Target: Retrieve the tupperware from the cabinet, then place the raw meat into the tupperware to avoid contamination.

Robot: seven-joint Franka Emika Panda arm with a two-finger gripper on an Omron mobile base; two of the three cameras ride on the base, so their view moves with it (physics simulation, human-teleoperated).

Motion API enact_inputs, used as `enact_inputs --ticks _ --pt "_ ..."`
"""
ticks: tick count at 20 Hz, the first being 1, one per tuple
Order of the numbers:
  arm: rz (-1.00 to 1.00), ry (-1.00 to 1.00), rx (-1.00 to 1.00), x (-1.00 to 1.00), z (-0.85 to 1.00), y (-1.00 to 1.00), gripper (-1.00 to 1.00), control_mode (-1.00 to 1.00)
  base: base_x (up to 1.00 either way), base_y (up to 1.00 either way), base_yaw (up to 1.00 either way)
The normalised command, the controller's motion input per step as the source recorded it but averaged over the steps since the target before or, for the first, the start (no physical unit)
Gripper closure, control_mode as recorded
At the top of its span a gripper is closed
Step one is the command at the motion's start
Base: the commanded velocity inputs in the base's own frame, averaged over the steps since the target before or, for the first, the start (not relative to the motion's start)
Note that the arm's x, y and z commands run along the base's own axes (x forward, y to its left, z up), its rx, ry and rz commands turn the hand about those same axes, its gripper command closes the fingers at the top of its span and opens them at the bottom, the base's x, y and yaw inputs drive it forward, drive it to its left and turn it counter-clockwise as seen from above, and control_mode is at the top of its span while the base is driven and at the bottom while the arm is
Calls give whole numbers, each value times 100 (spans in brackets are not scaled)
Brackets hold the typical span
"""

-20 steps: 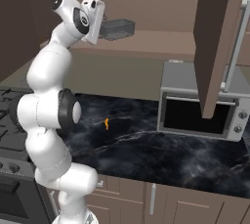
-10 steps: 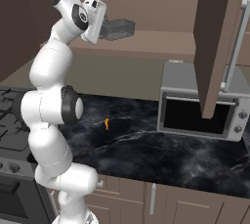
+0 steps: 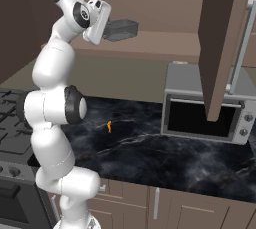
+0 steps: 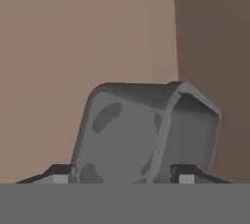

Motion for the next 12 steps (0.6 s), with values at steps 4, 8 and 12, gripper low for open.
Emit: enact_inputs --ticks 4,8,12 --pt "-4 9 0 -1 -23 -5 100 -100 0 0 0" --pt "-4 7 0 -1 -20 -3 100 -100 0 0 0" --pt "-3 3 0 0 -12 0 100 -100 0 0 0"
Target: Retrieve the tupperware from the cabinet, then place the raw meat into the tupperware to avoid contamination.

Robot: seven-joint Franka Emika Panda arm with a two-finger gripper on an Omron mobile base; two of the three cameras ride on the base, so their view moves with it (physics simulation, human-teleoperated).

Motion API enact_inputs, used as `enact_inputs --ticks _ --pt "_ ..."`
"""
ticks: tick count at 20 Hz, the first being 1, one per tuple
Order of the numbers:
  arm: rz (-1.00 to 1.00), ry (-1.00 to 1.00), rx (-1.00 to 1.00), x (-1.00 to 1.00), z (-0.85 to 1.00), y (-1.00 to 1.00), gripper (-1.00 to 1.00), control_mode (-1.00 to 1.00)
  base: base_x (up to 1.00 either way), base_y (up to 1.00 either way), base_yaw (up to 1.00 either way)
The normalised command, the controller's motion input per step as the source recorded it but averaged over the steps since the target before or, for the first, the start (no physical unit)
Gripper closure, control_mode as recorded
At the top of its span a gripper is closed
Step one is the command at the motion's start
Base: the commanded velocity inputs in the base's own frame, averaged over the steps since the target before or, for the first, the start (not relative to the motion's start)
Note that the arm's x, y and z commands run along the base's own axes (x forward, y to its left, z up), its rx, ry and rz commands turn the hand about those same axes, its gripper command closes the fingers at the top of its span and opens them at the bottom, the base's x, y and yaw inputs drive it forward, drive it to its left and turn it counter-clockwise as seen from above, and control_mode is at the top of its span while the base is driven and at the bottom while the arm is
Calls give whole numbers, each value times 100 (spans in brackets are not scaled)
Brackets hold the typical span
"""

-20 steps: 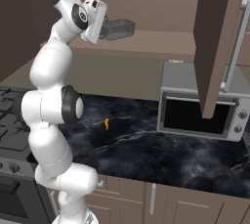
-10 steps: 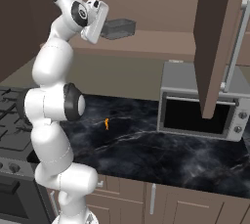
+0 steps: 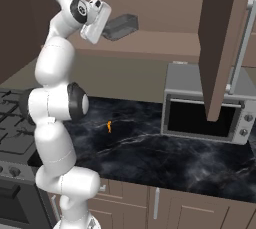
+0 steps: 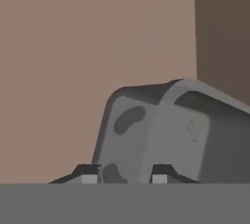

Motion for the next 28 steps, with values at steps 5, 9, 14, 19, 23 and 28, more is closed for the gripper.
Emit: enact_inputs --ticks 5,9,14,19,23,28 --pt "-3 0 0 -5 -6 0 100 -100 0 0 0" --pt "-5 0 0 -18 -6 -3 100 -100 0 0 0" --pt "-5 0 0 -14 -2 -3 100 -100 0 0 0" --pt "-1 -2 0 -15 0 -6 100 -100 0 0 0" --pt "-3 0 0 -24 0 -12 100 -100 0 0 0" --pt "-4 -2 0 -37 0 -9 100 -100 0 0 0"
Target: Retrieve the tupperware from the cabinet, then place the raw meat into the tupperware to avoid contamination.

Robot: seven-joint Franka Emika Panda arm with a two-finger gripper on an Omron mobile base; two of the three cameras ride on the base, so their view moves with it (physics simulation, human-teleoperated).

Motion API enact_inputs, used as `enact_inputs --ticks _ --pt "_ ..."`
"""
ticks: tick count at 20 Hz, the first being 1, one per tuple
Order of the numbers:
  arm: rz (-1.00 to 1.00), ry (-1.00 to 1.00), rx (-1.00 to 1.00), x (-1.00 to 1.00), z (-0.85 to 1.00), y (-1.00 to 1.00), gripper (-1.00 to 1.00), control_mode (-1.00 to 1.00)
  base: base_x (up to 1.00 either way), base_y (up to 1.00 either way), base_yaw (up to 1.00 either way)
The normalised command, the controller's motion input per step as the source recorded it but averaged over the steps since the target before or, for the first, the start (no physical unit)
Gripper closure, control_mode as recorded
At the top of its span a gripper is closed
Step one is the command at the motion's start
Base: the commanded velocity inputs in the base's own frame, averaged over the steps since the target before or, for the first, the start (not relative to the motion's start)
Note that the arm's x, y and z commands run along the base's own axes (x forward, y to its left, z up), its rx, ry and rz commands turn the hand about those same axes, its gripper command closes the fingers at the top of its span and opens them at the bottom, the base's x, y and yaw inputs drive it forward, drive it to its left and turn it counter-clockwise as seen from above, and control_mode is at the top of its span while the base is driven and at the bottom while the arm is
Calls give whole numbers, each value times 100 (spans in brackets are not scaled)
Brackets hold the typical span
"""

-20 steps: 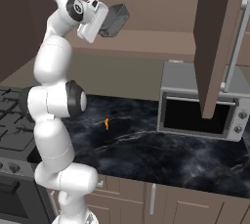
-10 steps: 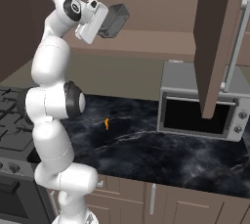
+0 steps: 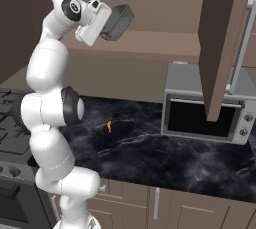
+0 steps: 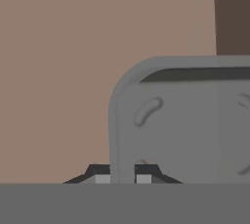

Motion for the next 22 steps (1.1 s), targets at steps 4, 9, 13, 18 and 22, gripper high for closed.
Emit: enact_inputs --ticks 4,9,13,18,22 --pt "-2 -6 -1 -42 -4 -7 100 -100 0 0 0" --pt "-2 -7 -1 -49 -1 -9 100 -100 0 0 0" --pt "-1 -6 0 -63 0 -8 100 -100 0 0 0" --pt "-1 -6 0 -80 0 -4 100 -100 0 0 0" --pt "0 -1 3 -79 0 -3 100 -100 0 0 0"
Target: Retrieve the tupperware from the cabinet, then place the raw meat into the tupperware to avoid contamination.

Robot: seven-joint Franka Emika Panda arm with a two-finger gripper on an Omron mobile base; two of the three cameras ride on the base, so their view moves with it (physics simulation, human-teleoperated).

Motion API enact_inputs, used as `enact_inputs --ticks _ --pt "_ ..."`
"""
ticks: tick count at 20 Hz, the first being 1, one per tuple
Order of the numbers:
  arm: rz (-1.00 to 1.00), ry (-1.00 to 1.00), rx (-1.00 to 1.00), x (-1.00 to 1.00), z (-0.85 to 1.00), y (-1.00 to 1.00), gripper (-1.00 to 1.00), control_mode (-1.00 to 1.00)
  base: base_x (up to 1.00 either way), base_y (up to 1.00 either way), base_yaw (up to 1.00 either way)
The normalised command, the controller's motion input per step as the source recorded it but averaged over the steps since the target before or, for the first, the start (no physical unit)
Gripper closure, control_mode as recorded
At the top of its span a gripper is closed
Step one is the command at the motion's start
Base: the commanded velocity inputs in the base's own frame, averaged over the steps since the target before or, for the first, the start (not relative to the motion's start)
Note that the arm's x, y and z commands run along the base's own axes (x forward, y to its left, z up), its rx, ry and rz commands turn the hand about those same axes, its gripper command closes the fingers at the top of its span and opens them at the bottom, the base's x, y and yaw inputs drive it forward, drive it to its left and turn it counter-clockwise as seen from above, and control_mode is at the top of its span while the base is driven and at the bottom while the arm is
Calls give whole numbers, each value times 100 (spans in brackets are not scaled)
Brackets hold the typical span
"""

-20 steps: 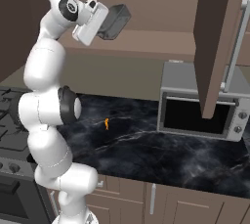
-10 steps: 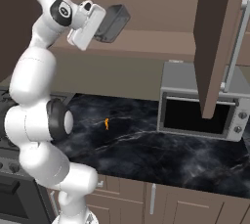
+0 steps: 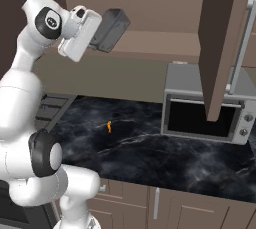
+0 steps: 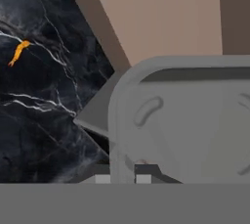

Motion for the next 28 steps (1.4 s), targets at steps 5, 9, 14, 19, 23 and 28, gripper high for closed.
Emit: enact_inputs --ticks 5,9,14,19,23,28 --pt "0 -1 2 -88 0 -2 100 -100 0 0 0" --pt "0 -2 1 -97 -1 0 100 -100 0 0 0" --pt "0 -1 2 -94 -7 -1 100 -100 0 0 0" --pt "0 0 3 -77 -21 0 100 -100 0 0 0" --pt "2 4 8 -28 -43 -4 100 -100 0 0 0" --pt "5 10 9 -22 -51 -1 100 -100 0 0 0"
